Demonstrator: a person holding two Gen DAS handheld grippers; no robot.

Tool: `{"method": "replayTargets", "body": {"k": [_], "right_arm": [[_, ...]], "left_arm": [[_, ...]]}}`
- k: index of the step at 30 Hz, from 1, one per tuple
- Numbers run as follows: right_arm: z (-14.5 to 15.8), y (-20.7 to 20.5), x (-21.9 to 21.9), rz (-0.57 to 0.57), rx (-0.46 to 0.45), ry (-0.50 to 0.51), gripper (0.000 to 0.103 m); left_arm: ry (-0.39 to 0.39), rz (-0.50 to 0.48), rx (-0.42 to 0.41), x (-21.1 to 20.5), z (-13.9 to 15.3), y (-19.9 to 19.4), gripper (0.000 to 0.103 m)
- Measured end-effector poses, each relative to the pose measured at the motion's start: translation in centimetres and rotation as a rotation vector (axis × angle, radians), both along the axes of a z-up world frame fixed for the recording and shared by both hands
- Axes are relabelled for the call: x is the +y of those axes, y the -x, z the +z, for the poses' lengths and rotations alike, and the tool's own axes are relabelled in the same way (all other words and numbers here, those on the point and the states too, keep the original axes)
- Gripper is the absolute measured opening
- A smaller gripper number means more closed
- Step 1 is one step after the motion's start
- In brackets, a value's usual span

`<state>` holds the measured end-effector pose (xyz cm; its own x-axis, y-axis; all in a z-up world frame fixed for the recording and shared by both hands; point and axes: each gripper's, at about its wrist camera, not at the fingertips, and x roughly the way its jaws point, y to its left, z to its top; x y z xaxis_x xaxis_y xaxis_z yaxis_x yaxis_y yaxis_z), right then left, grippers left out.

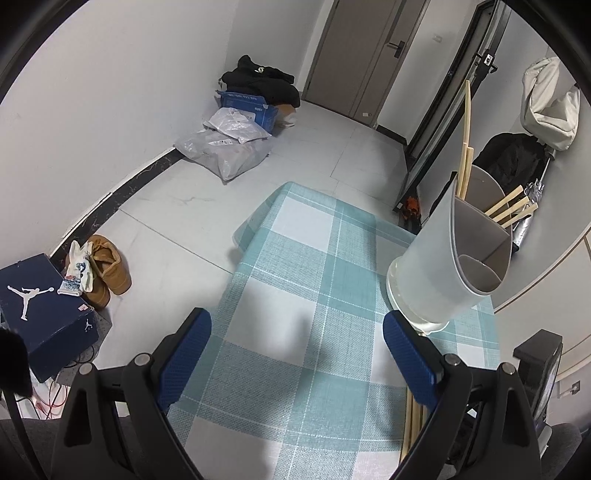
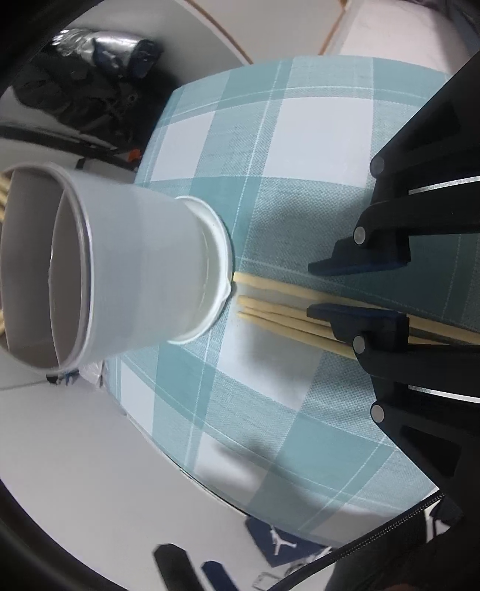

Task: Organize utensils
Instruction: 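Close the right gripper on one chopstick beside the pile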

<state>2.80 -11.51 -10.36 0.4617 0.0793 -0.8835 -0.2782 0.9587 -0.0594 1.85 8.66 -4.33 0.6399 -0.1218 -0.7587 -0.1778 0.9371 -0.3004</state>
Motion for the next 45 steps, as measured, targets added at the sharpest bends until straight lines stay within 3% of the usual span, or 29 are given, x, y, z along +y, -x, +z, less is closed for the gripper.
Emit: {"method": "replayTargets", "body": {"k": [4, 8, 21, 24, 25, 27, 35, 39, 45], "right_arm": [[-0.2, 0.0, 0.7, 0.036, -0.012, 0.04, 0.009], [-0.2, -0.2, 0.7, 0.076, 0.008, 0.012, 0.005], [0.5, 3.3, -2.0, 0.158, 0.141, -0.018, 0.006], [0.4, 3.3, -1.8, 0.167, 0.138, -0.002, 0.011], [0.4, 2.9, -1.7, 0.164, 0.138, 0.001, 0.022], [0.5, 2.4, -1.7, 0.156, 0.131, 0.002, 0.032], [0.1, -0.4, -0.1, 0.249, 0.18, 0.074, 0.031], [0.1, -1.7, 0.4, 0.271, 0.211, 0.092, 0.025], [0.3, -2.6, -0.2, 0.261, 0.233, 0.069, 0.006]], "left_arm": [[-0.001, 0.003, 0.0, 0.0, 0.0, 0.0, 0.092], [-0.015, -0.003, 0.0, 0.0, -0.1, 0.0, 0.092], [0.008, -0.013, -0.02, -0.5, 0.6, 0.3, 0.092], [0.009, -0.008, -0.015, -0.4, 0.5, 0.3, 0.092], [0.009, -0.006, -0.014, -0.4, 0.5, 0.3, 0.092], [-0.003, -0.001, -0.013, -0.3, 0.4, 0.3, 0.092], [-0.032, -0.012, -0.054, -0.5, 0.8, 0.7, 0.092], [-0.039, -0.029, -0.05, -0.8, 0.7, 0.4, 0.092], [-0.028, -0.09, 0.004, -1.8, -0.1, 0.1, 0.092]]}}
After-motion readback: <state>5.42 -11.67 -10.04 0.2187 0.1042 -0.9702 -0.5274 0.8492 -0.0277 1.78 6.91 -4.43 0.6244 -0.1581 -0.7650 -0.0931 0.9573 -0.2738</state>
